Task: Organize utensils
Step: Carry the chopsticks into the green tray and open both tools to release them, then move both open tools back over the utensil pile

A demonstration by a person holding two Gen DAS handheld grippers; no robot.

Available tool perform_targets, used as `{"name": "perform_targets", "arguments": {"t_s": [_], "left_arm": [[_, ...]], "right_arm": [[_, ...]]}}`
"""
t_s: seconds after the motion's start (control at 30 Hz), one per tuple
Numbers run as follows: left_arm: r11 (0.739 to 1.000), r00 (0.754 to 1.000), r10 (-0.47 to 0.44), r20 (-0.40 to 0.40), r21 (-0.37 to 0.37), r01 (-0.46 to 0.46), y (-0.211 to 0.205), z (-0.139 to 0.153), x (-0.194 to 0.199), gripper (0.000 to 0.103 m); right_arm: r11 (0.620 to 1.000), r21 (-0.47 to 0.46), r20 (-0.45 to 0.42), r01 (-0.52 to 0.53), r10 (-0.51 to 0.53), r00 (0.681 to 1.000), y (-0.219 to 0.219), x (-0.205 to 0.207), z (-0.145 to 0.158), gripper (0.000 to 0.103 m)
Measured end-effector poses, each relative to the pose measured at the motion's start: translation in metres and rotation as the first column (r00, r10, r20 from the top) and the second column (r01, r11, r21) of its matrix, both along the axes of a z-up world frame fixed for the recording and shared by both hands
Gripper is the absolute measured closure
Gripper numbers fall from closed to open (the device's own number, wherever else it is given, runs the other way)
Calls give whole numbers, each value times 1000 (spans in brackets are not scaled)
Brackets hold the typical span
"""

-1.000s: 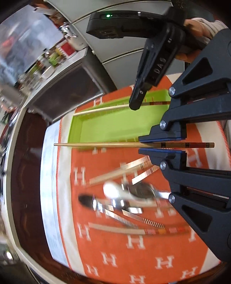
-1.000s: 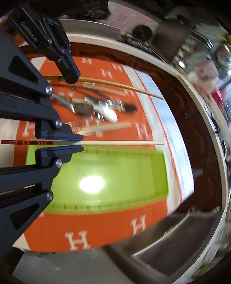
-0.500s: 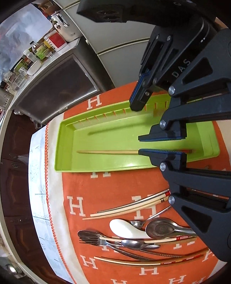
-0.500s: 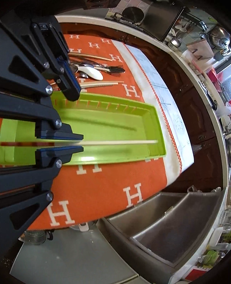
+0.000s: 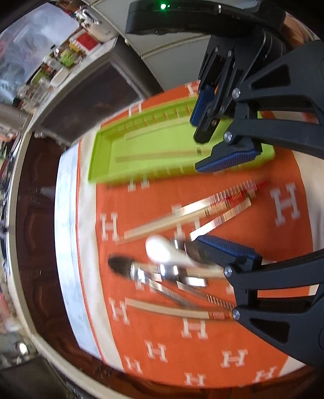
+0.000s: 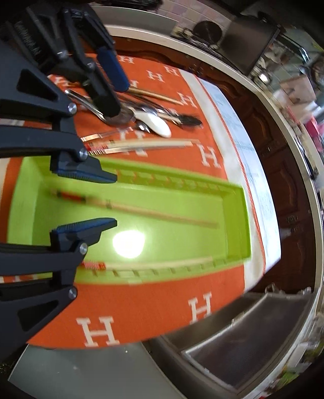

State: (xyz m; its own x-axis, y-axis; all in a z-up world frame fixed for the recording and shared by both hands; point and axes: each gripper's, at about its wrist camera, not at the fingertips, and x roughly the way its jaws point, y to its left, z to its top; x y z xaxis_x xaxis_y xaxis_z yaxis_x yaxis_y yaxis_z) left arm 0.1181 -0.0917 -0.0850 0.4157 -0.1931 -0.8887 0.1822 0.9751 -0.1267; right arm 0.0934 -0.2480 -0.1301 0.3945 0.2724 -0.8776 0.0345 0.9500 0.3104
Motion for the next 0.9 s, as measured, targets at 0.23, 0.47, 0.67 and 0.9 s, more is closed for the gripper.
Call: {"name": "perform_targets", "arguments": {"t_s": [0.23, 0.47, 0.67, 0.9], "left_arm": [[995, 996, 92, -5, 43, -92, 58, -6, -22, 54], [988, 990, 144, 11, 58, -144, 94, -8, -44, 54], [987, 989, 149, 16, 50, -150, 105, -6, -56, 54], [990, 990, 133, 44, 47, -136, 111, 1, -66, 54]], "right_arm": [[996, -37, -28, -79, 78, 997, 34, -11, -12, 73], [980, -58, -90, -188, 182, 979, 60, -31, -33, 72], [960, -115, -103, -254, 242, 965, 78, -48, -33, 71], [938, -151, -125, -312, 295, 947, 95, -67, -33, 71]]}}
